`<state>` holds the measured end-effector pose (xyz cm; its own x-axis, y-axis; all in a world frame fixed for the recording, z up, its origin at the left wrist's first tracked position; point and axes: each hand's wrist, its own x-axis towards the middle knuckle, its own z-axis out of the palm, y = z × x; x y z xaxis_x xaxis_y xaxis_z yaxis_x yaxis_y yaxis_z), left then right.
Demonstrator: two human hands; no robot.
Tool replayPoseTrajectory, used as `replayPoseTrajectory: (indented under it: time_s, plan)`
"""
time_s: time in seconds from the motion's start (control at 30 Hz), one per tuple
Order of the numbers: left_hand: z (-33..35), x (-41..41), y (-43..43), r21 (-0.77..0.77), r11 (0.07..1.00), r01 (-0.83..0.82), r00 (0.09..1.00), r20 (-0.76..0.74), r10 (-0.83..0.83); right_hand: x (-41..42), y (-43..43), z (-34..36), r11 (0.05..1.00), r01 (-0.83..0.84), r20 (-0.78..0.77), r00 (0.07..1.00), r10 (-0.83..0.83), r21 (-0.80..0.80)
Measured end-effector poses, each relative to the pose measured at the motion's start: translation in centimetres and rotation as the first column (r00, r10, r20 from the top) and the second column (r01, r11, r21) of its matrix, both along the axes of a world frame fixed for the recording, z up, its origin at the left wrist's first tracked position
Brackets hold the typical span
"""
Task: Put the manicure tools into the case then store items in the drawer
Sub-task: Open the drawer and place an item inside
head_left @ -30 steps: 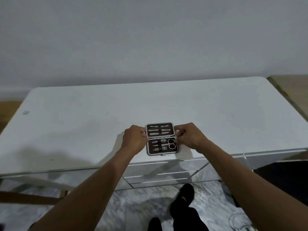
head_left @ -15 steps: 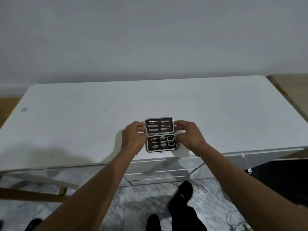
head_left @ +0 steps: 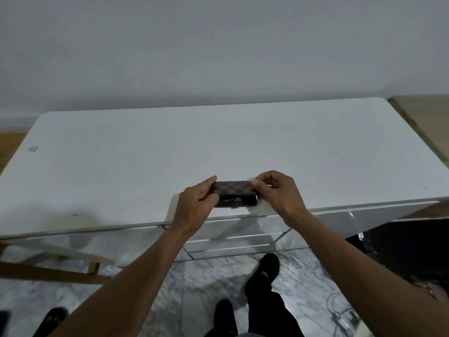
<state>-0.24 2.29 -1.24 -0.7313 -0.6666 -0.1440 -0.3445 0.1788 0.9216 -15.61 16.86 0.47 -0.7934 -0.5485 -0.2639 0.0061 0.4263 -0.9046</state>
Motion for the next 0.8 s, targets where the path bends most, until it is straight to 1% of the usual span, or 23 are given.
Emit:
replayPoseTrajectory:
  time_s: [0.1,0.17,0.3,0.37,0.53,0.73,0.8]
  plan:
    - [-0.3,0.5,0.4,-0.121,0.989,0.081,0.996,0.035,-0.077,0.6,0.3,-0.3,0.999,-0.034,-0.091,0.995,0.037,0.038]
    - [-0.8,0.5,0.4,-0.186,0.973,0.133,0.991,0.04,-0.128,1.0,0.3,-0.1,0.996,-0.058,-0.122,0.99,0.065,0.065]
    - [-1.2,0.7,0.2,-0.371,0.899,0.232,0.972,0.125,-0.199,1.5,0.6,0.0,0.982,-0.14,-0.191,0.968,0.162,0.123]
    - [-1.3,0.6,0.1,-0.442,0.864,0.24,0.97,0.136,-0.2,1.5,0.7,0.1,0.977,-0.163,-0.228,0.955,0.191,0.136]
    - [-1.2,0.0,0.2,-0.498,0.846,0.192,0.981,0.115,-0.155,1.4,0.4,0.0,0.972,-0.155,-0.33,0.921,0.207,0.178]
    - [-1.0,-0.9,0.1,-0.539,0.821,0.188,0.982,0.114,-0.15,1.3,-0.7,0.0,0.962,-0.138,-0.354,0.91,0.217,0.235]
    - [-0.9,-1.2,0.2,-0.536,0.829,0.158,0.987,0.094,-0.127,1.3,-1.2,-0.1,0.964,-0.113,-0.346,0.918,0.194,0.241]
